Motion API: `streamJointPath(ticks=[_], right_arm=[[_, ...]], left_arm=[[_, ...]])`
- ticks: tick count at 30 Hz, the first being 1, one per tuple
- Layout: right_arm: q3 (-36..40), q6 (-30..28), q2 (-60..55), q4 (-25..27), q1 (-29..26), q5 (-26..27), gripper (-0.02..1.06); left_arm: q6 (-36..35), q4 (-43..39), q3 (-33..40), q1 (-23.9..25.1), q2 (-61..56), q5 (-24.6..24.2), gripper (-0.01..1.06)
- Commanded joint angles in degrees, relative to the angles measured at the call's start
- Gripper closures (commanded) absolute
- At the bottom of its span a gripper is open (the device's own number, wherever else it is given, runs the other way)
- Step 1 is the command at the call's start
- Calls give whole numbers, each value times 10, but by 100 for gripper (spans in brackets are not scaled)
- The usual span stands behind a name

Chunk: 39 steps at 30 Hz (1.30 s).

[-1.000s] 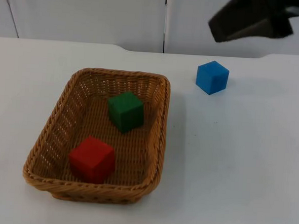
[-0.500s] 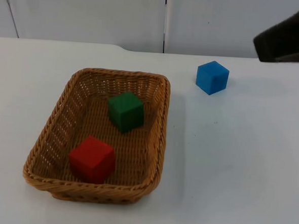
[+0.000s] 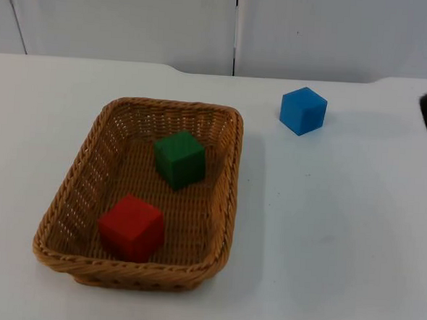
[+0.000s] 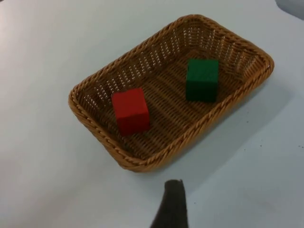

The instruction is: Pick up one cube with each hand and place exactly two cubes into the same basket, leaving the remaining cube outside.

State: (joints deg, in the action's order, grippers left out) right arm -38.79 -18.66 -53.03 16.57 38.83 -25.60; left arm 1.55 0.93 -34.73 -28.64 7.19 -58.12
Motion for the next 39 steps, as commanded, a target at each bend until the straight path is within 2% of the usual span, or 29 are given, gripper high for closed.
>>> streamJointPath(ticks=[1,7,11,17,18,30,34,35,39], right_arm=[[18,-2,36,3,3,4,38],[35,1,87,4,3,-5,38],[53,1,144,3,3,-24,38],[59,1,201,3,3,-69,38],[59,1,211,3,3,-81,38],[59,4,310,-3,3,-179,38],[59,64,362,-64,3,-233,38],[59,64,362,-64,3,-233,38],[59,139,413,-135,3,-277,38]], left_arm=[[-3,11,2,0,-30,-4,19],[-4,11,2,0,-72,-22,19],[-5,11,5,0,-72,-55,19],[-5,5,54,0,-72,-54,19],[-5,3,60,0,-72,-41,19],[-5,-6,63,0,-72,-35,19],[-5,-6,63,0,-72,-35,19],[-5,-6,63,0,-72,-35,19],[-5,-6,63,0,-72,-35,19]])
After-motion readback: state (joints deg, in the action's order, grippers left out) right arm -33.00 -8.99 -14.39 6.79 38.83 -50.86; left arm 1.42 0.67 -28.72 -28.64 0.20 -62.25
